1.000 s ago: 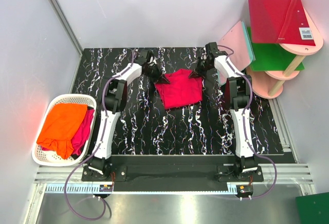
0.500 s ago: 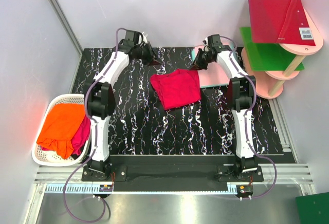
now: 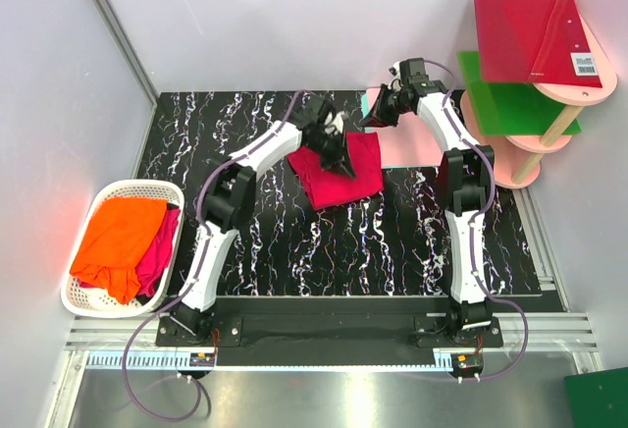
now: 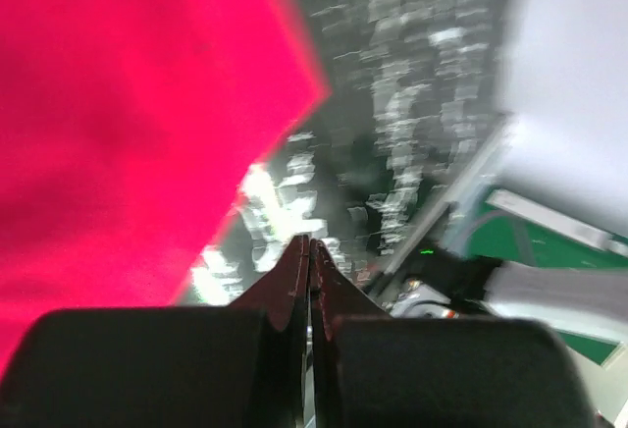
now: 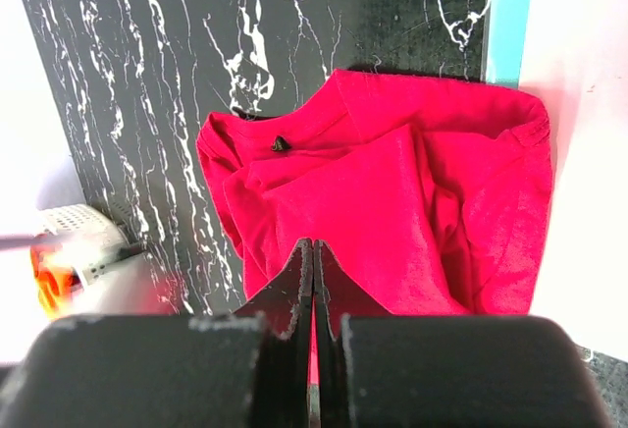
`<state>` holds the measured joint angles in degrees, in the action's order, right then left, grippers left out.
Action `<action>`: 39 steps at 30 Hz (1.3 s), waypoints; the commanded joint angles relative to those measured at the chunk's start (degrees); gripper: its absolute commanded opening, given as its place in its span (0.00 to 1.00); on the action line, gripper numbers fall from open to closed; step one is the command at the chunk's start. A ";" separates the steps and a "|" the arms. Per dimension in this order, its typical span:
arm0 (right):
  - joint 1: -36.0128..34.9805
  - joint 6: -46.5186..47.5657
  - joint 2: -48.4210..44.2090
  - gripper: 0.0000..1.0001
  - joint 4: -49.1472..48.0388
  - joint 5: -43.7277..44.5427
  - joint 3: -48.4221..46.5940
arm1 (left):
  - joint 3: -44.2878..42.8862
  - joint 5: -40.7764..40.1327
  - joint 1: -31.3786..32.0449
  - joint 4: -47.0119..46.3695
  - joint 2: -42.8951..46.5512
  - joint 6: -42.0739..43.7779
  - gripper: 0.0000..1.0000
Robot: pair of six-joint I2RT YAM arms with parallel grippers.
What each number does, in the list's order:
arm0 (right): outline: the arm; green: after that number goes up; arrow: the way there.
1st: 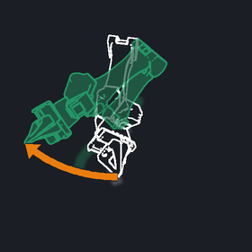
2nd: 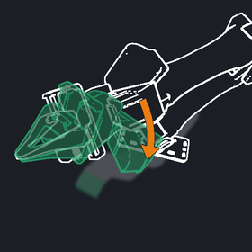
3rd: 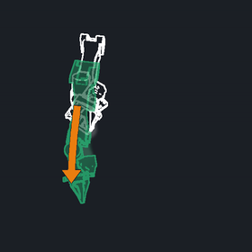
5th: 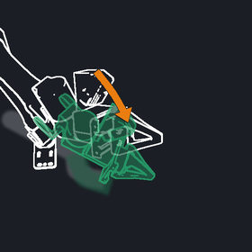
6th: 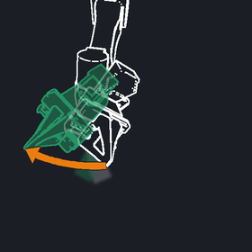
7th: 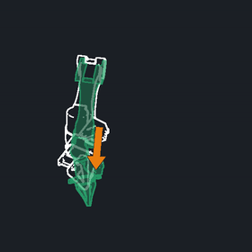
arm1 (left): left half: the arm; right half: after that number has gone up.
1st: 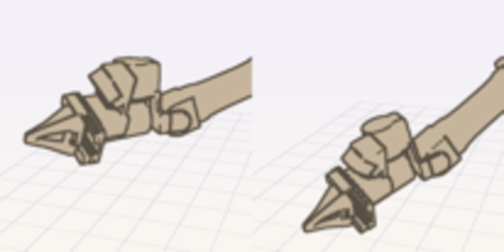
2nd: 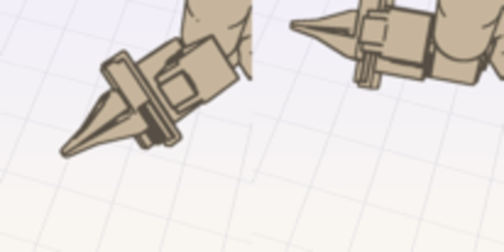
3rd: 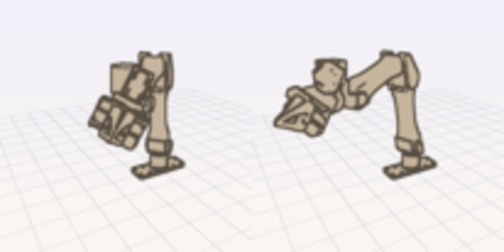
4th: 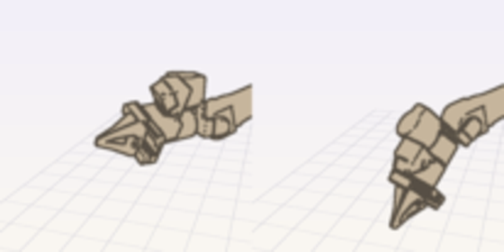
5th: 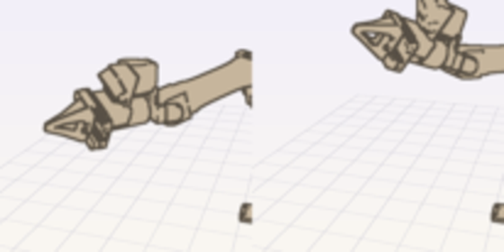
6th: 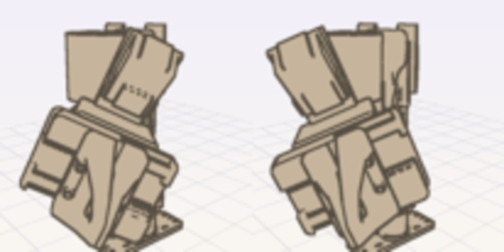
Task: Fold and stack the t-shirts
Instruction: Smooth out wrinkles on the folded tshirt
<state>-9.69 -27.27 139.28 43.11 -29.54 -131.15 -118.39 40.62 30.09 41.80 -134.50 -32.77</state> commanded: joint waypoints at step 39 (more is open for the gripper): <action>0.47 2.40 -13.43 0.00 -0.49 -0.60 13.12 | -2.09 -12.68 -4.51 6.71 2.14 -0.09 0.00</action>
<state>-9.67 -25.63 129.91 43.11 -29.47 -117.27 -113.23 19.29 21.89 53.01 -131.13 -31.16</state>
